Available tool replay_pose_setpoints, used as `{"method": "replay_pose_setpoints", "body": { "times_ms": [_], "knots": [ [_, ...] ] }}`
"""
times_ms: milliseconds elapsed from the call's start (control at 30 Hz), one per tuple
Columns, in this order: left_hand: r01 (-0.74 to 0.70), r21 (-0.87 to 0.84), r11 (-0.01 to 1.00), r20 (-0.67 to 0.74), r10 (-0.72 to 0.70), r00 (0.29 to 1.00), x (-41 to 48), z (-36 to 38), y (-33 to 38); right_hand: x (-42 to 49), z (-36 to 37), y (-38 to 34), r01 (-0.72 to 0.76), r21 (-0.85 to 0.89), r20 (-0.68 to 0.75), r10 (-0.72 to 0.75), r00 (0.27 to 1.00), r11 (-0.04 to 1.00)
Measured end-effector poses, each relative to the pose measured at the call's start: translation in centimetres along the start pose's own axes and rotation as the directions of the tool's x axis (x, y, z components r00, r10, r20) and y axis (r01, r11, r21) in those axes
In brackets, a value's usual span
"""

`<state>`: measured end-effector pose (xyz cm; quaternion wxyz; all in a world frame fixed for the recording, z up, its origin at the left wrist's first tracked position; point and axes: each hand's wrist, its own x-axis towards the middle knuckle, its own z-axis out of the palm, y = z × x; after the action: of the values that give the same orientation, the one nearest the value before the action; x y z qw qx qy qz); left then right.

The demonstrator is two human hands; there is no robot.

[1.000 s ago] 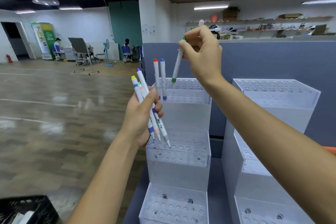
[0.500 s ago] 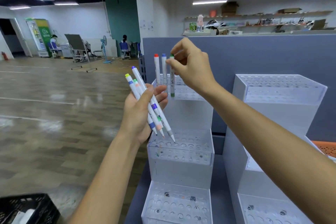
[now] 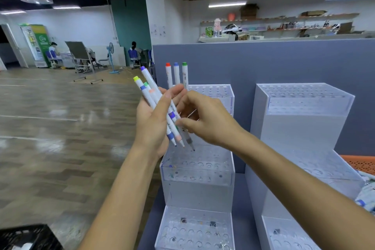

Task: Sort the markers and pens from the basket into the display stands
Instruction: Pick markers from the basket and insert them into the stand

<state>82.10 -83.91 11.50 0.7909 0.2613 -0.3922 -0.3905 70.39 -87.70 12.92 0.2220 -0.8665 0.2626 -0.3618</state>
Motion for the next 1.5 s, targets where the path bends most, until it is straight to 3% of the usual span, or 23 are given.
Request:
{"method": "replay_pose_setpoints", "body": {
  "times_ms": [133,200,267,367,467,600,867,1167,1333,1433,1500],
  "knots": [
    [0.026,0.032,0.999,-0.004,-0.025,1.000,0.0,-0.5,-0.1,0.1,-1.0,0.3,-0.048,0.097,0.084,0.040,0.996,0.994],
    [0.034,0.020,0.999,-0.045,-0.033,0.998,0.1,-0.9,0.0,0.5,-1.9,0.3,-0.009,0.133,0.041,0.004,0.999,0.991],
    [0.068,0.065,0.996,-0.095,-0.062,0.994,-0.1,-1.3,0.1,1.2,-3.2,0.4,0.044,0.196,-0.121,-0.020,0.992,0.980],
    [0.150,0.154,0.977,-0.115,-0.133,0.984,-0.5,-1.6,-0.2,2.6,-4.9,0.3,0.106,0.173,-0.415,-0.026,0.910,0.979],
    [0.191,0.146,0.971,-0.084,-0.180,0.980,-0.9,-1.4,-0.5,4.0,-5.3,0.6,0.136,0.117,-0.551,-0.050,0.833,0.984],
    [0.206,0.126,0.970,-0.024,-0.204,0.979,-1.2,-1.0,-0.6,4.8,-4.4,0.9,0.122,0.061,-0.529,-0.071,0.845,0.991],
    [0.218,0.167,0.961,-0.016,-0.219,0.976,-1.6,-0.7,-0.5,4.5,-2.9,1.6,0.040,-0.104,-0.348,-0.074,0.934,0.994],
    [0.251,0.164,0.954,0.003,-0.255,0.967,-1.8,-0.2,-0.7,4.6,-3.3,1.4,0.017,-0.188,-0.190,-0.053,0.980,0.982],
    [0.188,0.219,0.957,0.016,-0.196,0.980,-2.0,0.4,-1.0,3.7,-3.0,1.1,0.021,-0.234,-0.308,-0.095,0.947,0.972],
    [0.160,0.261,0.952,0.043,-0.178,0.983,-2.1,0.7,-1.0,1.9,-2.6,0.0,0.072,-0.110,-0.410,-0.111,0.905,0.991],
    [0.134,0.290,0.948,0.070,-0.161,0.984,-2.2,0.8,-1.0,0.6,-2.4,-0.7,0.033,0.025,-0.308,-0.024,0.951,0.999]
  ]
}}
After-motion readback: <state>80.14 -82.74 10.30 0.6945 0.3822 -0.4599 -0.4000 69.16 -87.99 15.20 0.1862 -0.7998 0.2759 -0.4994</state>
